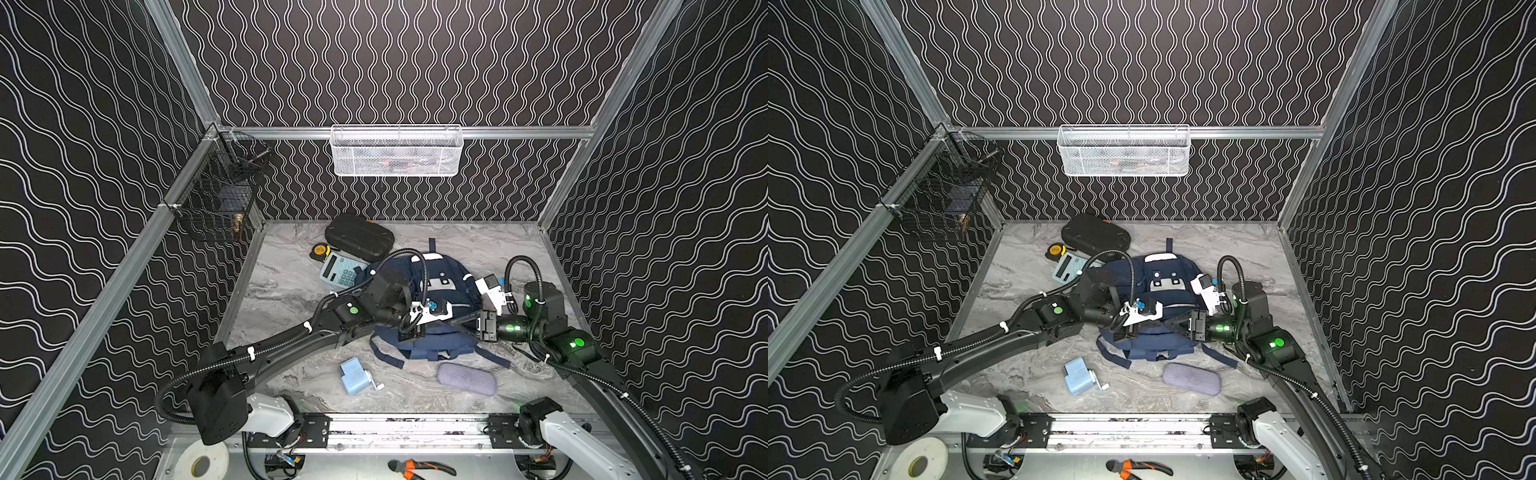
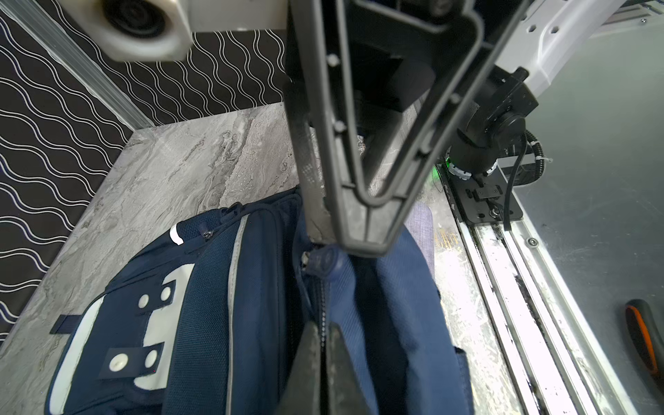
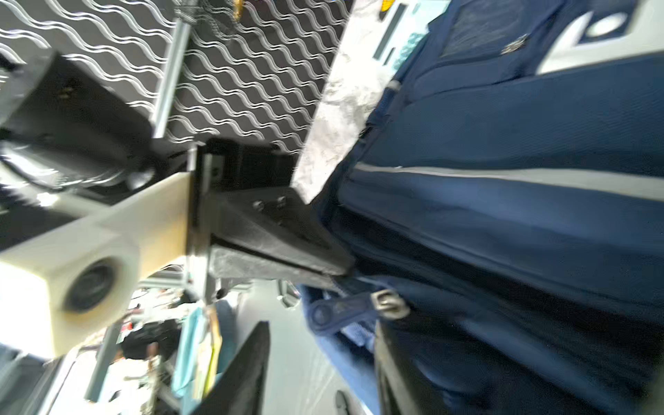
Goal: Pack books, pencil case, and school supplies into a backpack
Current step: Zip the student bag at the center of the table.
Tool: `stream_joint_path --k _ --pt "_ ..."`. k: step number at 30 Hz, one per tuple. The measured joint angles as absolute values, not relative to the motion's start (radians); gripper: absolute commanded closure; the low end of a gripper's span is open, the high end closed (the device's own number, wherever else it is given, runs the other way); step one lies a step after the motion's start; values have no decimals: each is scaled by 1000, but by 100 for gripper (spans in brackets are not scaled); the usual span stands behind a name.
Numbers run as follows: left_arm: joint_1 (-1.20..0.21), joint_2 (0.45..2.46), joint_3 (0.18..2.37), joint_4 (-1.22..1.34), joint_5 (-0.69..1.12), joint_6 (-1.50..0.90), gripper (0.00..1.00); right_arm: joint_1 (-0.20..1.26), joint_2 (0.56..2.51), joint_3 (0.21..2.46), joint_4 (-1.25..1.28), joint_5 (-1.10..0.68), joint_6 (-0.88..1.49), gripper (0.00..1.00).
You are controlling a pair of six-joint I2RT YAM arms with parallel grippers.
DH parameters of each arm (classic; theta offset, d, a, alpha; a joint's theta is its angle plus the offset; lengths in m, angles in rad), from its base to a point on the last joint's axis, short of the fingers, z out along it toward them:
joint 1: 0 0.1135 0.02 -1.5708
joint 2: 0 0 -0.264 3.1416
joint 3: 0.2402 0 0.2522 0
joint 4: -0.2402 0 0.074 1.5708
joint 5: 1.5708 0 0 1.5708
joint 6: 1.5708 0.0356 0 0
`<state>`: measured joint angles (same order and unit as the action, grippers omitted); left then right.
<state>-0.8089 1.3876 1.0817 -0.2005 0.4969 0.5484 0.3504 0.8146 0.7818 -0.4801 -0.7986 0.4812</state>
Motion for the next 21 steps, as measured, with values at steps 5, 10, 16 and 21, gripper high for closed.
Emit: stream_joint_path --k 5,10,16,21 --pt "-809 1387 1081 -203 501 549 100 381 827 862 -564 -645 360 37" --pt "-808 1381 1079 -204 515 550 100 465 846 903 -594 -579 226 41" --pt "-798 1378 1076 -212 537 551 100 563 842 904 -593 -516 79 38" --pt "-795 1378 1076 -225 558 551 100 595 881 925 -596 -460 -24 42"
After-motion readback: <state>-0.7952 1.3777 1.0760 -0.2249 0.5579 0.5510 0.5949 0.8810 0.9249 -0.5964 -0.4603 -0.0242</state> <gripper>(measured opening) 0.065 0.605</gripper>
